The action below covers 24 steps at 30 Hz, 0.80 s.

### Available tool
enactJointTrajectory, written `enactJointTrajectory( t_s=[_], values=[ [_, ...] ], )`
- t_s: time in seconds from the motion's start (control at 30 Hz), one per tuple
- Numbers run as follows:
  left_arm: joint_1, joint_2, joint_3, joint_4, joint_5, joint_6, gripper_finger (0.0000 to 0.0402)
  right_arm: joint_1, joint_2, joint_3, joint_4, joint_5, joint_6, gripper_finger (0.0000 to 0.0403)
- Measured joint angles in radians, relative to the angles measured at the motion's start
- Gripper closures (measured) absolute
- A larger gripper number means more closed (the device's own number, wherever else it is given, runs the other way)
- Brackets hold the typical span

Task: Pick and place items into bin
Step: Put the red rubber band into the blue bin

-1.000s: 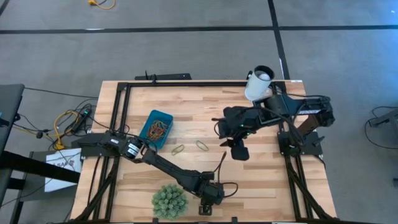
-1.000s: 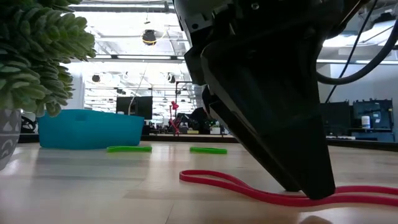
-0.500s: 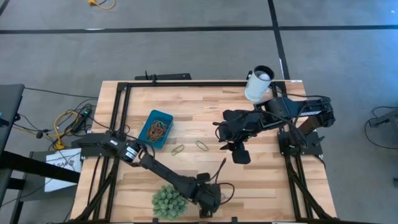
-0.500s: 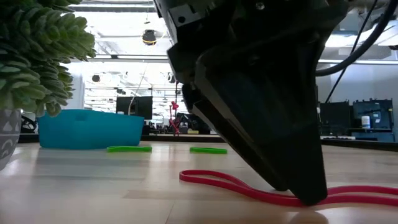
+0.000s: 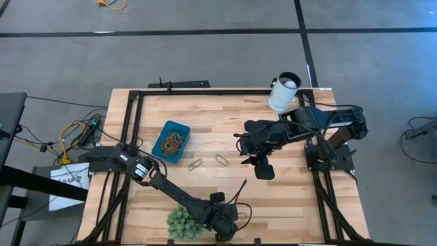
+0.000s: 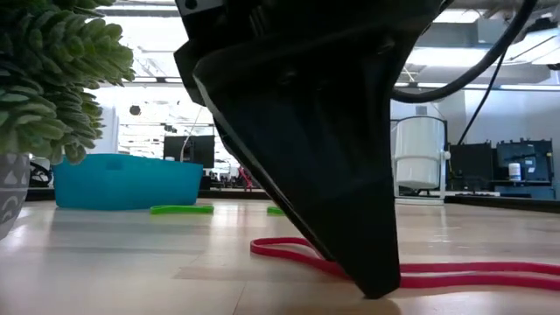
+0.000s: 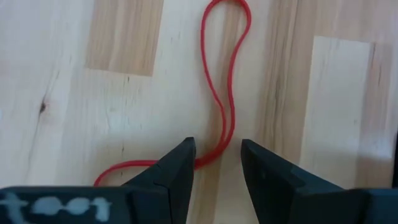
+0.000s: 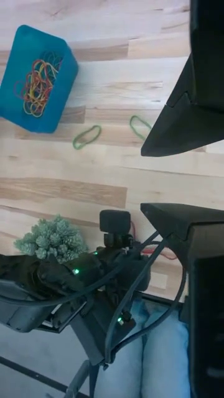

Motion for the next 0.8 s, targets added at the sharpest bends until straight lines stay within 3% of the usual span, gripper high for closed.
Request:
enactJointTrajectory(
  t_s=[0.23, 0.47, 0.57, 0.8],
  values=[
    [0.002, 0.000, -0.001, 0.010, -0.013, 0.102, 0.0289, 0.000, 0.000, 0.000, 0.000, 0.000, 0.000, 0.0278],
    [0.030, -0.001, -0.003, 0.044, 0.047, 0.203, 0.0383, 0.000, 0.000, 0.000, 0.000, -0.001, 0.000, 0.0278],
    [0.036, -0.001, 0.000, 0.065, 0.077, 0.255, 0.0395, 0.000, 0.000, 0.000, 0.000, -0.001, 0.000, 0.0278],
    [0.039, 0.005, 0.131, -0.140, 0.064, 0.392, 0.0400, 0.000, 0.000, 0.000, -0.001, -0.001, 0.000, 0.0278]
  ],
)
